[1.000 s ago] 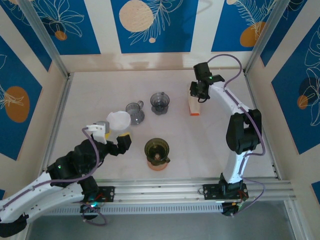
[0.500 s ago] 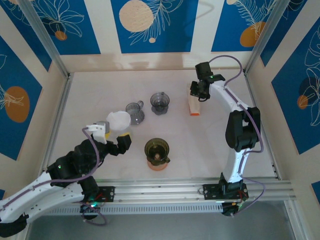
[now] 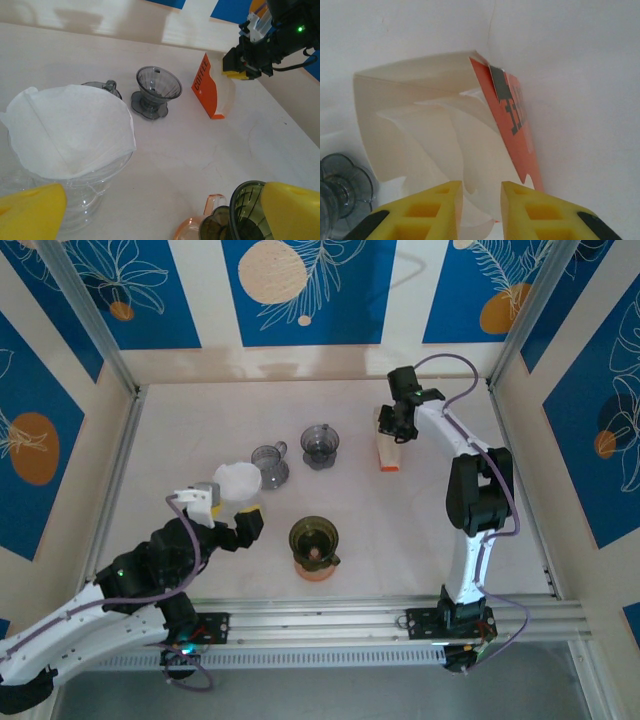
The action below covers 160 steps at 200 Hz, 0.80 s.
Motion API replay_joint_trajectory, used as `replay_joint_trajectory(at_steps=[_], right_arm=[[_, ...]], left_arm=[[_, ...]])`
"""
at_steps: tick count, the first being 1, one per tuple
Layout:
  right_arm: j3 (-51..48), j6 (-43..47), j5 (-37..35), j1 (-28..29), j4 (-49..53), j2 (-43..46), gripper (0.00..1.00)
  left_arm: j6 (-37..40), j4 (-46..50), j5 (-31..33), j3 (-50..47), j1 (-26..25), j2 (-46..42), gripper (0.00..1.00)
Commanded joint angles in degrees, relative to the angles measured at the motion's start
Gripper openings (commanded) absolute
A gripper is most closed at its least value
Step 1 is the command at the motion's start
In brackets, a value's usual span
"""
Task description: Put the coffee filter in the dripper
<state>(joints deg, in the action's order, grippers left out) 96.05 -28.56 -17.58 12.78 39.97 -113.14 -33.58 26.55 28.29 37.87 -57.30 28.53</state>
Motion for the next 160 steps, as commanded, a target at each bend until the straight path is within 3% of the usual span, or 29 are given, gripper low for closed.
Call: replay_joint_trajectory(at_steps=[1,88,160], right_arm=[[2.8,0.3,0.1,-0.4,1.0,-1.4,0.26],[3.5,1.5,-2.0,0.1,1.2,-1.1,0.09],[-0.6,1.4,-5.2,1.0,0.6,5.0,0.03]], left_arm=[[-0.4,-0.4,-1.0,-0.4,-0.4,0.8,1.0],[-0.3,-1.0,-1.0,-0.4,-0.4,1.3,1.0],[-0.5,-1.3,-1.5,-0.8,-0.4,1.5,1.0]])
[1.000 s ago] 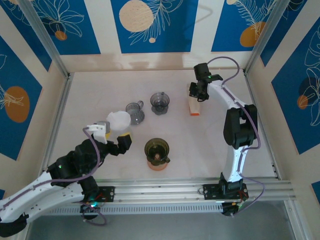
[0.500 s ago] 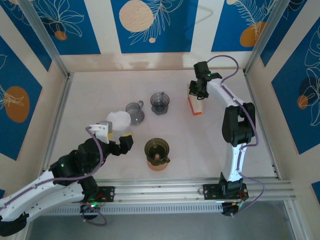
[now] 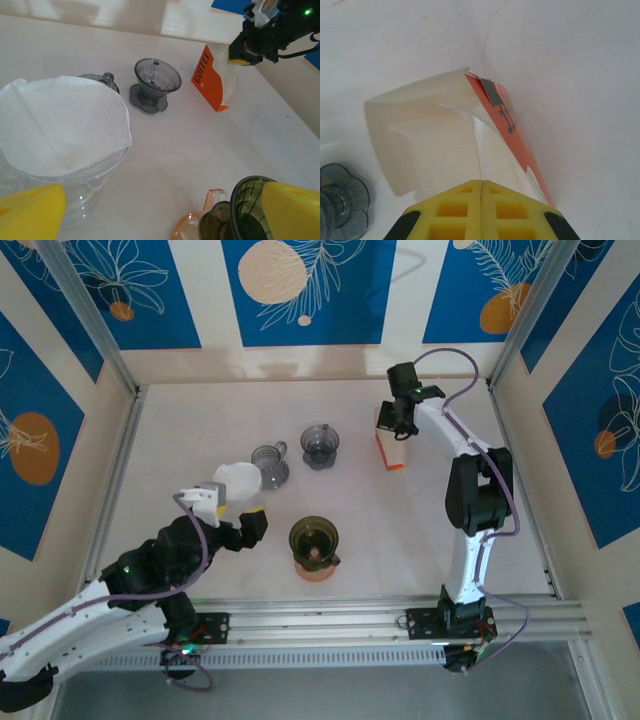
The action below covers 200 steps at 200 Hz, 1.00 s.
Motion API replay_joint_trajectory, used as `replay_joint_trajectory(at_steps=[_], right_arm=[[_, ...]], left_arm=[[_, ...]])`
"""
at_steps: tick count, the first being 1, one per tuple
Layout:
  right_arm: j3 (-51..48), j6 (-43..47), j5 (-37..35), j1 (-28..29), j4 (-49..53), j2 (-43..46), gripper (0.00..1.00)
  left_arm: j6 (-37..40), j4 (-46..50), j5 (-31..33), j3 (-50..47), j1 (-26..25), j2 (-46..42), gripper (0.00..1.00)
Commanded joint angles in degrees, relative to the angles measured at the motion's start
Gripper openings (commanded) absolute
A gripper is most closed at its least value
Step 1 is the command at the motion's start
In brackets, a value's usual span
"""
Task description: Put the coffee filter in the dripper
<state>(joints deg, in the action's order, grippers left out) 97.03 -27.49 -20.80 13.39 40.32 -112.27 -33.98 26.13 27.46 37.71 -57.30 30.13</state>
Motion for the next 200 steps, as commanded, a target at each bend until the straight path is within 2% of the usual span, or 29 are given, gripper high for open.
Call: replay_joint_trajectory(at_steps=[1,71,126,200], right_arm=[[-1.7,0.3,-2.0,0.4,0.2,4.2,0.03],[-7.1,-0.2,-3.3,1.1,-1.4,11.0,0.0],[-15.7,-1.6,-3.6,2.2,-4.4,24.2,0.0],[-25.6,-3.6,-0.7,8.8,-4.4,41.5,0.0]], left_arm=[[-0.2,-0.9,-0.6,-0.7,-0.4,-0.1,1.0],[-0.3,-0.9,-0.7,-0.7,-0.4,-0.3,1.0],[-0.2,-1.5,-0.8,-0.7,-0.4,-0.3,1.0],[0.0,-1.6,-1.4,-0.5,-0.4,-0.4,1.0]])
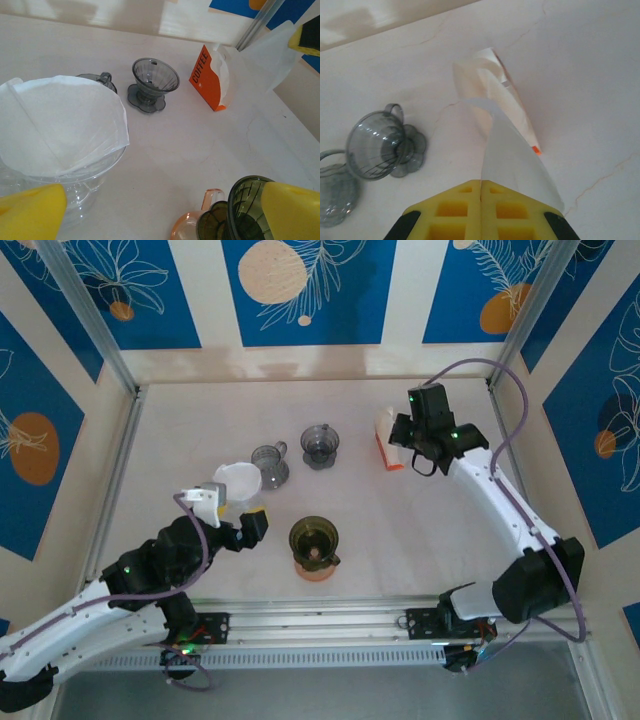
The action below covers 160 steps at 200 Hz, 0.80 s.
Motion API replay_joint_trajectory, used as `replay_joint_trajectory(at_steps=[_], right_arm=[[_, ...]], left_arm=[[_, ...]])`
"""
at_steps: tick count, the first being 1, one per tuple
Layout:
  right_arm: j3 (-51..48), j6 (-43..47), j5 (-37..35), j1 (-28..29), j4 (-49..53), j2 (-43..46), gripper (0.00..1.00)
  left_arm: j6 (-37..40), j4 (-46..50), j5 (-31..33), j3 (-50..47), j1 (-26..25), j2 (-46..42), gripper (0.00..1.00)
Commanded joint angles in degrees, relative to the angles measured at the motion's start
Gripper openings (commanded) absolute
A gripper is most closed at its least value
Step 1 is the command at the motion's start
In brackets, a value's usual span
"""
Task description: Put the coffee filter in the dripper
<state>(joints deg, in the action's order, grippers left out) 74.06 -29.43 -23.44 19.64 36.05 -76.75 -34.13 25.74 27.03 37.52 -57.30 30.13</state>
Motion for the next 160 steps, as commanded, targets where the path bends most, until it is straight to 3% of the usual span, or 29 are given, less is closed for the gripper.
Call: replay_joint_trajectory(at_steps=[1,55,94,160], right_arm=[[-2.7,-1.7,2.0,2.7,-0.1,6.2,0.0],[-4.8,0.4,8.6,9.6,4.0,16.3,0.0],[-3.7,1.9,18.9,12.5,8.9,20.7,0.0],[-2.9,1.8,20.8,24.3,14.6,23.7,0.0]], left_arm=[[0.1,-1.2,-1.0,-0.3,-0.4,-0.4,1.0],[0.4,-0.5,-1.0,0.1,-0.4,-0.7,1.0],[0.4,-0.1,-0.9,0.0,-0.4,-1.3,1.0],[0.2,1.0,-0.3,-0.5,-0.4,-3.2,1.0]])
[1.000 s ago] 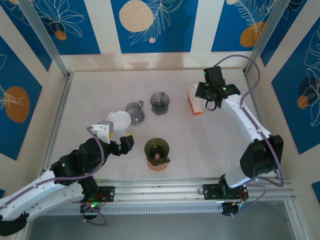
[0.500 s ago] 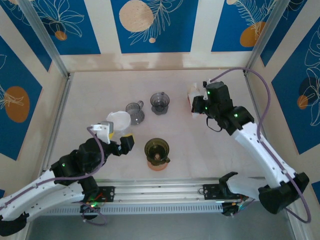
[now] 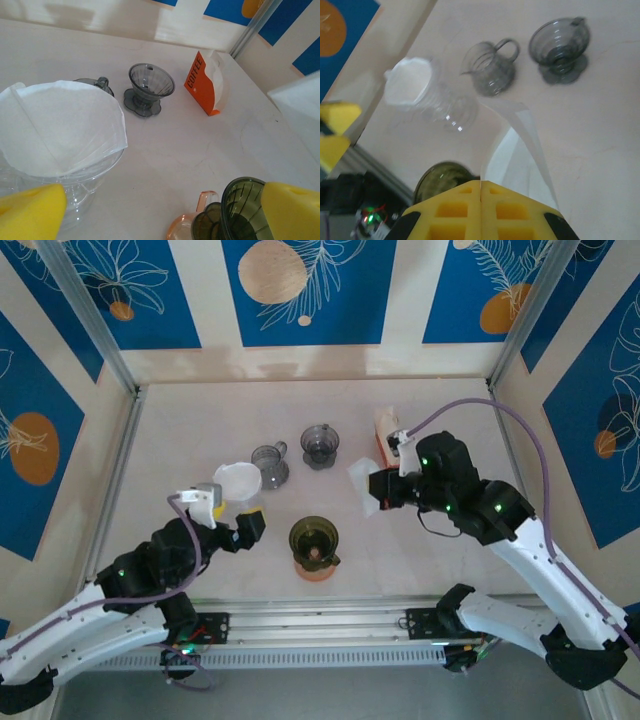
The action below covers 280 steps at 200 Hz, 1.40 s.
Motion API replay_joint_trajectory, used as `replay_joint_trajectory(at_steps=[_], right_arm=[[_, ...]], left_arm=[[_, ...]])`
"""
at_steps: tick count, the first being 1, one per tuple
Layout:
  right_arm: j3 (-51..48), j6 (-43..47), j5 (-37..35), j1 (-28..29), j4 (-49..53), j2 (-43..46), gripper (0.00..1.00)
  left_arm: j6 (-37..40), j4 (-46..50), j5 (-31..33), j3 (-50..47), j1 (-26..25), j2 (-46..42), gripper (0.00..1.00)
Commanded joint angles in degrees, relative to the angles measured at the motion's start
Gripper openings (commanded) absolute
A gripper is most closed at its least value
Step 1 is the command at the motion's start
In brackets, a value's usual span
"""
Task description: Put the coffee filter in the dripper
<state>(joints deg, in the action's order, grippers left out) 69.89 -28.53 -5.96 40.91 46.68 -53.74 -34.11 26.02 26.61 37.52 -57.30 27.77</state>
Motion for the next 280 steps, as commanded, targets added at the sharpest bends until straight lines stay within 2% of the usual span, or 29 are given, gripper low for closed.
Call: replay_joint_trajectory(at_steps=[1,118,173,208,280], right_arm=[[1.4,0.9,3.4,3.1,4.0,0.7,0.0],[9.6,-3.0,0.9,15.1,17.4,-10.3,0.0],[15.5,-2.5,2.1,16.8,23.1,-16.7,0.0],[19.7,-0.7,0.3,18.5,26.1,-23.1,0.0],[25.0,2.7,1.1,18.8,27.3,-31.3,0.0]], left_arm=[[0.2,0.8,0.1,-0.5,-0.4,-0.9,1.0],[-0.5,2.2,0.4,-0.3,-0.4,-1.5,1.0],[0.2,2.0,0.4,-0.2,-0.4,-1.6,1.0],[0.5,2.0,0.3,-0.3,-0.4,-1.6,1.0],[0.5,1.7,-0.2,-0.6,-0.4,-1.6,1.0]])
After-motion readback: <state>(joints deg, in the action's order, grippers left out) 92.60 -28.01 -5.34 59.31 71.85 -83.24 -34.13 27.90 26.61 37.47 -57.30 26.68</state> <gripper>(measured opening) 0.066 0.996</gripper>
